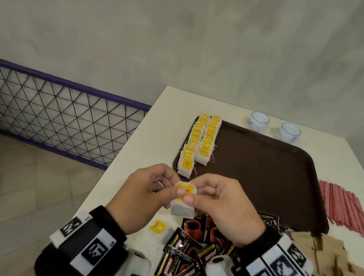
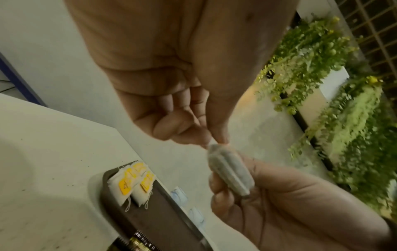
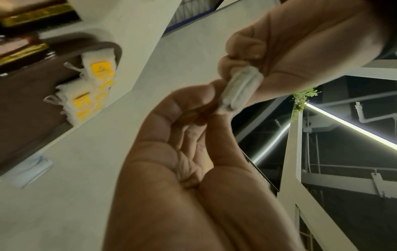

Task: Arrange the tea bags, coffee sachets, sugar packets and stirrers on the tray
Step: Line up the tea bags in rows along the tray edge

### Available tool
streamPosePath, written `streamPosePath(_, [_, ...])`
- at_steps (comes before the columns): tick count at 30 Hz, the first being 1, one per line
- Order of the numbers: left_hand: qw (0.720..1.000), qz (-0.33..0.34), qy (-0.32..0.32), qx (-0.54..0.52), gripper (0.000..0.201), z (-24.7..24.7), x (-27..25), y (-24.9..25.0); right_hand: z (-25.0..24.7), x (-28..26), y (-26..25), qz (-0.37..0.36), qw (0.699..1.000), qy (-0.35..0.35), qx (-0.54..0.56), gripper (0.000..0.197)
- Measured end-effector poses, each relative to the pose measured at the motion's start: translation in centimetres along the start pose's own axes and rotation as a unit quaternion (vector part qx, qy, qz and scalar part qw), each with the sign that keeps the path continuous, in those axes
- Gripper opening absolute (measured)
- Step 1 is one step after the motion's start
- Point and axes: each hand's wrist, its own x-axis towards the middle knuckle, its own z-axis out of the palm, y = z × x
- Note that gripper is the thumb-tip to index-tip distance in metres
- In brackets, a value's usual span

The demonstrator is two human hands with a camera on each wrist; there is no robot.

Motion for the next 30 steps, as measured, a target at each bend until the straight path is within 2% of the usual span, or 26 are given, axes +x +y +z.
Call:
streamPosePath(4, [0.987,-0.019,-0.02,0.16,0.016,-1.1,-2.7,-1.7,-1.6,-2.6,0.9,0.003,0.999,0.043,-0.024,0.013])
streamPosePath(8, [0.932,-0.095,-0.154,0.315,0.041,-2.8,-6.8,-4.9,-4.1,-5.6,1.7,-0.01,0.994,0.11,0.021,0.018])
streamPosePath(10, [0.904,-0.107,-0.199,0.363,0.056,-2.4,-8.6,-6.4,-5.0,-6.8,2.6,-0.014,0.991,0.13,0.031,0.038])
streamPosePath(13, [0.887,-0.091,-0.218,0.396,0.073,-1.1,-9.9,-7.4,-5.6,-8.1,3.7,-0.018,0.988,0.148,0.038,0.066])
streamPosePath(15, [0.866,-0.091,-0.211,0.445,0.069,0.0,-10.0,-7.3,-5.6,-8.6,4.1,-0.009,0.988,0.149,0.042,0.07])
streamPosePath(18, [0.838,-0.111,-0.205,0.494,0.048,0.7,-9.6,-6.7,-5.4,-8.9,4.0,0.008,0.99,0.137,0.028,0.071])
streamPosePath(20, [0.852,-0.112,-0.202,0.469,0.032,0.6,-9.5,-6.6,-5.7,-8.8,4.0,0.018,0.989,0.142,0.024,0.063])
streamPosePath(22, [0.872,-0.104,-0.2,0.434,0.02,0.1,-9.4,-6.7,-6.1,-8.1,3.9,0.03,0.989,0.142,0.031,0.036])
streamPosePath(24, [0.903,-0.134,-0.2,0.356,0.029,-0.6,-9.0,-6.4,-6.7,-6.9,3.7,0.043,0.988,0.147,0.037,0.015])
streamPosePath(26, [0.926,-0.138,-0.184,0.3,0.035,-1.4,-8.5,-5.9,-7.6,-4.9,3.5,0.059,0.986,0.156,0.03,0.013])
streamPosePath(30, [0.95,-0.107,-0.143,0.256,0.043,-2.7,-7.2,-5.1,-8.4,0.7,3.1,0.073,0.982,0.173,-0.018,0.013])
